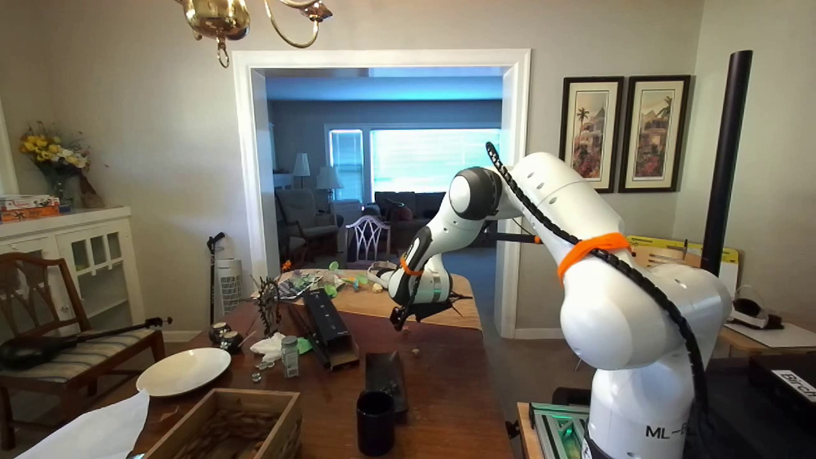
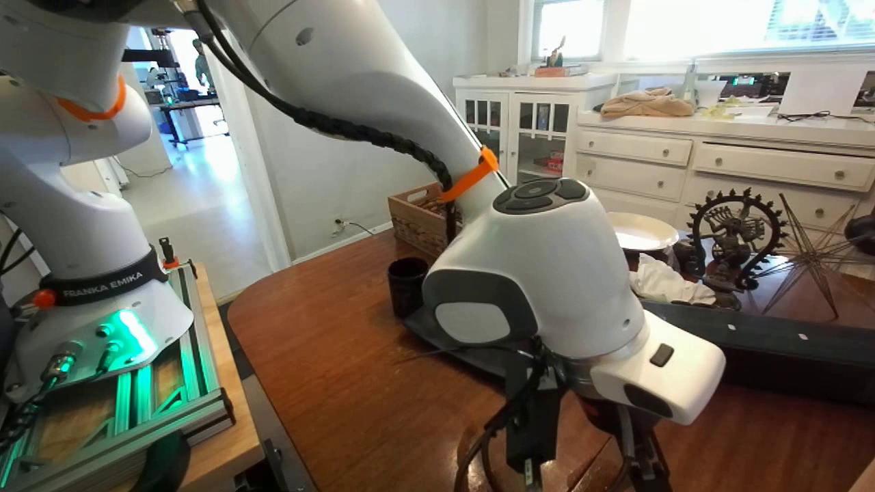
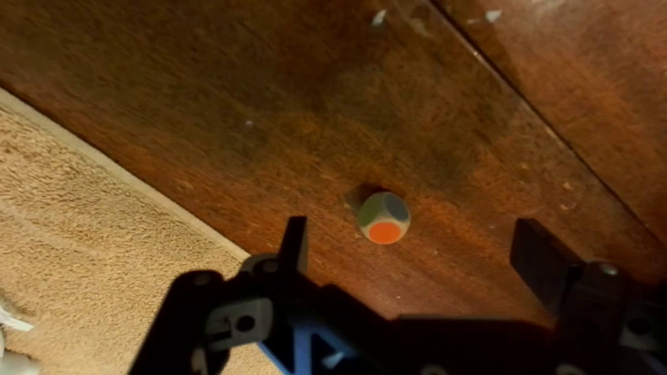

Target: Move the brown and grey objects on the right to the left.

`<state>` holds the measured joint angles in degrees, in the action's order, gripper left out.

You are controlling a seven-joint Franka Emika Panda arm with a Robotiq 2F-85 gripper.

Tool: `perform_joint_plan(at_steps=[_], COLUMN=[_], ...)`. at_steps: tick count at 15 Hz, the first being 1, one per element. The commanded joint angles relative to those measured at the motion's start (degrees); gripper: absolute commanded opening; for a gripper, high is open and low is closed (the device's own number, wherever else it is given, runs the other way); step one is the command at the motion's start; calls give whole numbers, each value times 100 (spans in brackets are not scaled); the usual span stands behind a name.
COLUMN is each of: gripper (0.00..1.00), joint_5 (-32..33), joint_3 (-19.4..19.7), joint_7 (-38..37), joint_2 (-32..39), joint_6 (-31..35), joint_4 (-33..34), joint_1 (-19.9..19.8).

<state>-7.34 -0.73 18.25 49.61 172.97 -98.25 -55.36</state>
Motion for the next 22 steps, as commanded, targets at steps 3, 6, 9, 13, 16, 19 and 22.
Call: perform_joint_plan(at_steps=[3,6,9,13,16,19,22], gripper=[100,70,52,20,7,7,7], joint_5=[215,277,323,380,393,365,327], joint_3=[-135,-157,-175,-194,-190,-211,-71], joint_7=[-111,-103,-95,-100,-123,-173,-336], joint_2=[470,584,679,765,744,524,87], joint_6=[253,289,309,333,299,117,-322], joint_4=[448,552,646,746,730,480,62], joint_1=[-129,-180,-240,-330,-353,-344,-193])
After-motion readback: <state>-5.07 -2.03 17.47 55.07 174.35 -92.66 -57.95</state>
